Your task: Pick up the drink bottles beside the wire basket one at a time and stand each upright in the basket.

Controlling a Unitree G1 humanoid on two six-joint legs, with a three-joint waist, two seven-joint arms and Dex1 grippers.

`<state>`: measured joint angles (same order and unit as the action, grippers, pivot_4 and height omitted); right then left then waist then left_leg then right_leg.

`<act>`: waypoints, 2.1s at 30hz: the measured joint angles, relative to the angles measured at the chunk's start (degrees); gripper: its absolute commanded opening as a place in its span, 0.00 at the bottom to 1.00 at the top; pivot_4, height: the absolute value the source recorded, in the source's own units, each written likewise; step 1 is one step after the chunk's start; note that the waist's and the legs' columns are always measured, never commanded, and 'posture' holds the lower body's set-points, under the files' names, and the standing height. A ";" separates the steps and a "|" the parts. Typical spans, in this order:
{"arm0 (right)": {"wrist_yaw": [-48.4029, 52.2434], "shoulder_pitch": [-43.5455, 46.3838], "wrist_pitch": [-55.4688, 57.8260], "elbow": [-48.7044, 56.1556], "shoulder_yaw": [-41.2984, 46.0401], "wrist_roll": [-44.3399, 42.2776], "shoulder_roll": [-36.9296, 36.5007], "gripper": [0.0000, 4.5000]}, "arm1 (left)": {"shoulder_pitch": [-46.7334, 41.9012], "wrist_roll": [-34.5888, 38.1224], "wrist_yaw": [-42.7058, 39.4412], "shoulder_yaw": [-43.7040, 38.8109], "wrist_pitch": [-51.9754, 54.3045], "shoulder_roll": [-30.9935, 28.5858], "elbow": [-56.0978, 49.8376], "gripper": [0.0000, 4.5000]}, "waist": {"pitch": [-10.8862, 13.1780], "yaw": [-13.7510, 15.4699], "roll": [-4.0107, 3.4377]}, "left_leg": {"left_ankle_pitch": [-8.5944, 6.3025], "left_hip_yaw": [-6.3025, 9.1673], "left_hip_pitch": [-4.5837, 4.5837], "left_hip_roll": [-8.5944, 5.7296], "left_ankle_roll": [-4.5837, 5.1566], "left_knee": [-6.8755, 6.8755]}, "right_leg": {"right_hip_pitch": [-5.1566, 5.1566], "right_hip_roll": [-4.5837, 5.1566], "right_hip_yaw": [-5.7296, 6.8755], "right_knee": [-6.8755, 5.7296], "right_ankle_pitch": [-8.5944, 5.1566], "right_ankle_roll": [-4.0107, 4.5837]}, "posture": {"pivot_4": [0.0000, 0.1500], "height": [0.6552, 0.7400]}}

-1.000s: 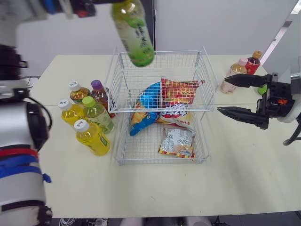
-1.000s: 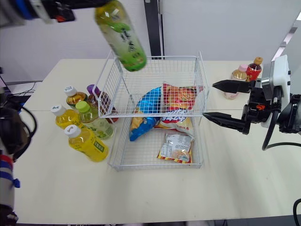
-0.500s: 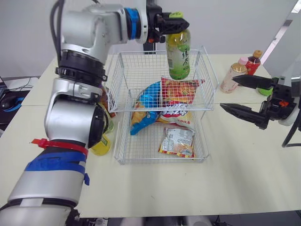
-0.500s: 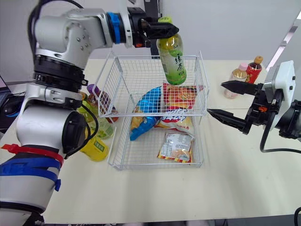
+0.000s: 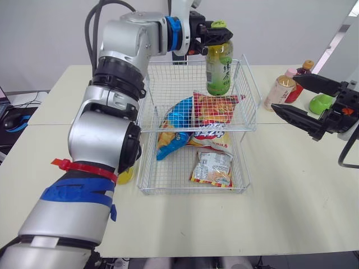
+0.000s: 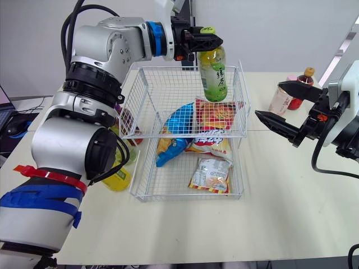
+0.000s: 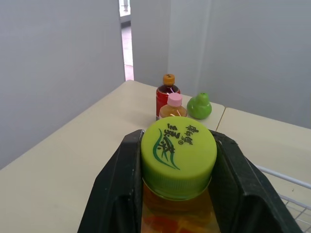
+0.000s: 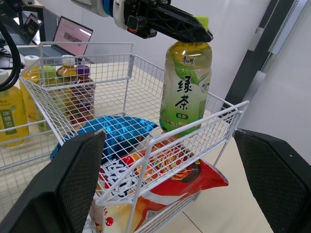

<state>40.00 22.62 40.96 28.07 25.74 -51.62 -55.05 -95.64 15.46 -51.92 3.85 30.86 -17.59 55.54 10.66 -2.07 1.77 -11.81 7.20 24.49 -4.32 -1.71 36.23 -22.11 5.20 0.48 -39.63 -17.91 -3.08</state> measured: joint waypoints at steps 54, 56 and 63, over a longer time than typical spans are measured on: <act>19.52 20.68 0.98 -7.01 -19.52 -1.24 1.57 1.00 | 90.69 13.21 -17.30 -63.05 27.38 -47.98 -58.74 1.00 | -0.07 -0.82 -0.23 | -0.07 -0.05 -0.16 0.54 0.11 0.24 | -0.09 -0.07 -0.08 -0.27 0.16 0.31 | 1.00 1.00; 20.92 21.80 1.27 -7.60 -21.10 -1.29 2.85 1.00 | 97.98 13.10 -18.17 -67.64 27.70 -44.91 -60.66 1.00 | -0.07 -0.81 -0.23 | -0.07 -0.17 -0.22 0.63 0.11 0.15 | -0.10 -0.07 -0.11 -0.23 0.20 0.38 | 1.00 1.00; 24.30 23.02 2.31 -8.52 -23.28 -1.21 4.41 1.00 | 102.64 18.01 -13.64 -71.01 29.33 -35.43 -72.43 1.00 | -0.10 0.45 -0.22 | -0.08 -0.15 -0.52 0.78 0.08 0.03 | 0.01 -0.12 -0.12 0.13 0.28 0.53 | 1.00 1.00</act>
<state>64.30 45.65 43.27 19.55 2.45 -52.83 -50.64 6.99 33.47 -65.57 -67.16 60.19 -53.02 -16.88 10.56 -1.62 1.55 -11.89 7.05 23.96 -3.54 -1.63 36.26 -22.09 5.08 0.36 -39.50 -17.63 -2.55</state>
